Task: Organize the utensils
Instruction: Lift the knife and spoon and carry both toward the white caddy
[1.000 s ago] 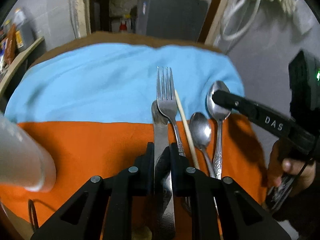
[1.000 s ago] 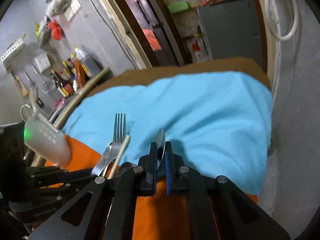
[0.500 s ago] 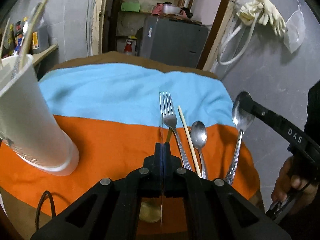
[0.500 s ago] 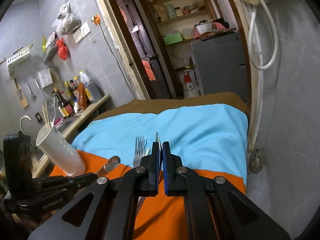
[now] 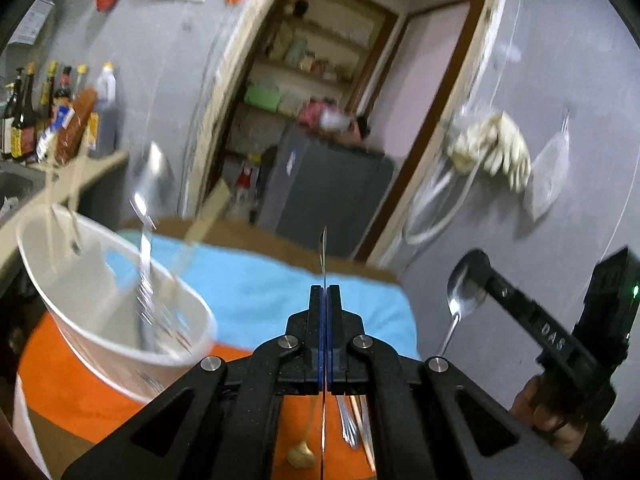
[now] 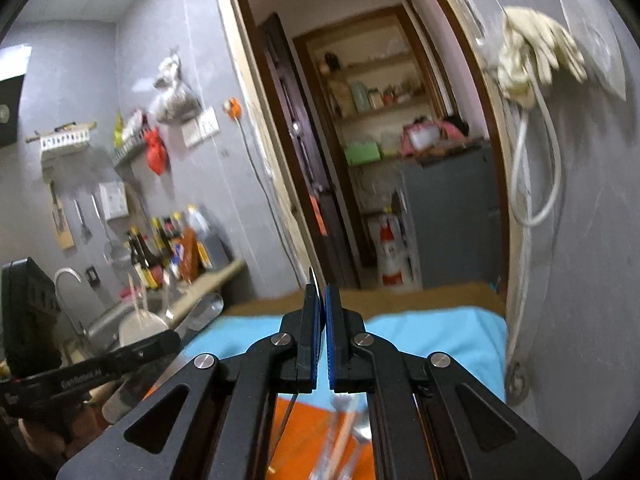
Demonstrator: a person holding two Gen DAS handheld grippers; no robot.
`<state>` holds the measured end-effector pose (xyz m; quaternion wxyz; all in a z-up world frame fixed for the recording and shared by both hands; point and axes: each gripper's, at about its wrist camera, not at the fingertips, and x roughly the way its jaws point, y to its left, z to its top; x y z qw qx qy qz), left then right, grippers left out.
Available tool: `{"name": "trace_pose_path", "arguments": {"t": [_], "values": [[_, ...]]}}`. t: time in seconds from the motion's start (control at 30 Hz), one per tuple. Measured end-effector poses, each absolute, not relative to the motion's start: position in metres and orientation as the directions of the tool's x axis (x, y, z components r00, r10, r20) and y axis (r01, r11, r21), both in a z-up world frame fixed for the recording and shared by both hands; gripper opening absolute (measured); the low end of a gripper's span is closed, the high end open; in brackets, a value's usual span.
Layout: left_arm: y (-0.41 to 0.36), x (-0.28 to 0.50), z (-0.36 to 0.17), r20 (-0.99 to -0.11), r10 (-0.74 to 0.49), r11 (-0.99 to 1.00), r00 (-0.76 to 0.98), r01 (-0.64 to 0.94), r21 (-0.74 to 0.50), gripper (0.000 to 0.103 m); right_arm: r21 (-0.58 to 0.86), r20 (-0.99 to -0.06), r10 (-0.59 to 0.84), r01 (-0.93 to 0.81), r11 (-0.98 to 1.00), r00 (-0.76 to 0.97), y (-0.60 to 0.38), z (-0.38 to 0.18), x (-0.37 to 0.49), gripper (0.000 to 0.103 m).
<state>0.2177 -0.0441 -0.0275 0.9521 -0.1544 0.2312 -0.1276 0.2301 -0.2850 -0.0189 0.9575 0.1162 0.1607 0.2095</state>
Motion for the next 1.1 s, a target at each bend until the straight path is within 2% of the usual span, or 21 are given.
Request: {"name": "trace_pose_path", "arguments": {"t": [0.2,0.47,0.73,1.1], "values": [[0.012,0.22,0.009,-0.288,-0.277,0.91,0.917,0.155,-0.384,0.0,0.284,-0.135,0.485,-0.435,0.855,0.864,-0.243,0.019,0.228,0.001],[0.096,0.22,0.013,-0.246,-0.21,0.891,0.946,0.081,-0.447,0.0,0.241,-0.005,0.518,-0.502,0.831,0.855,-0.178,0.04,0.231,0.001],[0.157,0.245,0.002,-0.13,-0.221,0.804,0.967,0.105,-0.585,0.0,0.181,-0.025,0.529,-0.516,0.837,0.848,-0.134,0.022,0.241,0.001],[0.171,0.265,-0.022,-0.023,-0.239,0.791,0.971,0.181,-0.584,0.0,0.108,-0.034,0.492,-0.486,0.867,0.87,-0.116,-0.013,0.243,0.001]]}}
